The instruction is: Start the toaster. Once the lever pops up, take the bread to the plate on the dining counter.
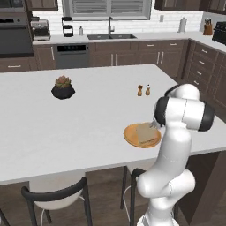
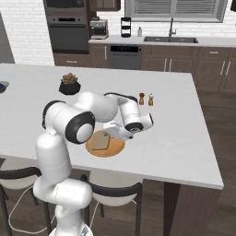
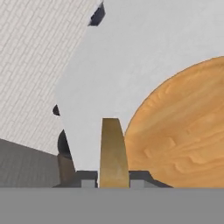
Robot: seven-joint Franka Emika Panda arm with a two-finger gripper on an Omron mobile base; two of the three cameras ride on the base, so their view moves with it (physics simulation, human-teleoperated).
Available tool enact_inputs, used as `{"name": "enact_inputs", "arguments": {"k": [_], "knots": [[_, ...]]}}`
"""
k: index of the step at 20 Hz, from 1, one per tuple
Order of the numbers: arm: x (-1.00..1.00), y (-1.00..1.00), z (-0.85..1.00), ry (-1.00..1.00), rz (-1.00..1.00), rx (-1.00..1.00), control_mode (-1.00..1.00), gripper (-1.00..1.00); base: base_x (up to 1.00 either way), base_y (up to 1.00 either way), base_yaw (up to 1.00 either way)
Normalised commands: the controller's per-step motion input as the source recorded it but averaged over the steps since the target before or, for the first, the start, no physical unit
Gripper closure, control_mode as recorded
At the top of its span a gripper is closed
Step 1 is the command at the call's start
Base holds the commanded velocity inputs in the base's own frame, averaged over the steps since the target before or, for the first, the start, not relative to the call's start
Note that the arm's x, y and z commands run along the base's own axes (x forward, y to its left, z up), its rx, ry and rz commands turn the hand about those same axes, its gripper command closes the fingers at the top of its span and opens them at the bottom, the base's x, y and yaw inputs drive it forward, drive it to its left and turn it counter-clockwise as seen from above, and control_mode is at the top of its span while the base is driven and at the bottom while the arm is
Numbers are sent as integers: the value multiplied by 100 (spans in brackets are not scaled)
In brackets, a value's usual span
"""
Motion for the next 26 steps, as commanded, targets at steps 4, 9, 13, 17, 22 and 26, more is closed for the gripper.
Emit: {"name": "enact_inputs", "arguments": {"k": [4,9,13,17,22,26], "knots": [[1,0,-48,0,0,0,-100,100,0,0,0],[17,0,-22,0,0,0,-100,100,0,0,0],[31,0,0,3,0,0,-100,-100,0,0,0],[34,0,0,5,0,0,-100,-100,0,0,0],[17,-3,0,5,0,0,-100,-100,0,0,0],[3,-10,5,2,0,-12,-100,-100,0,0,0]]}}
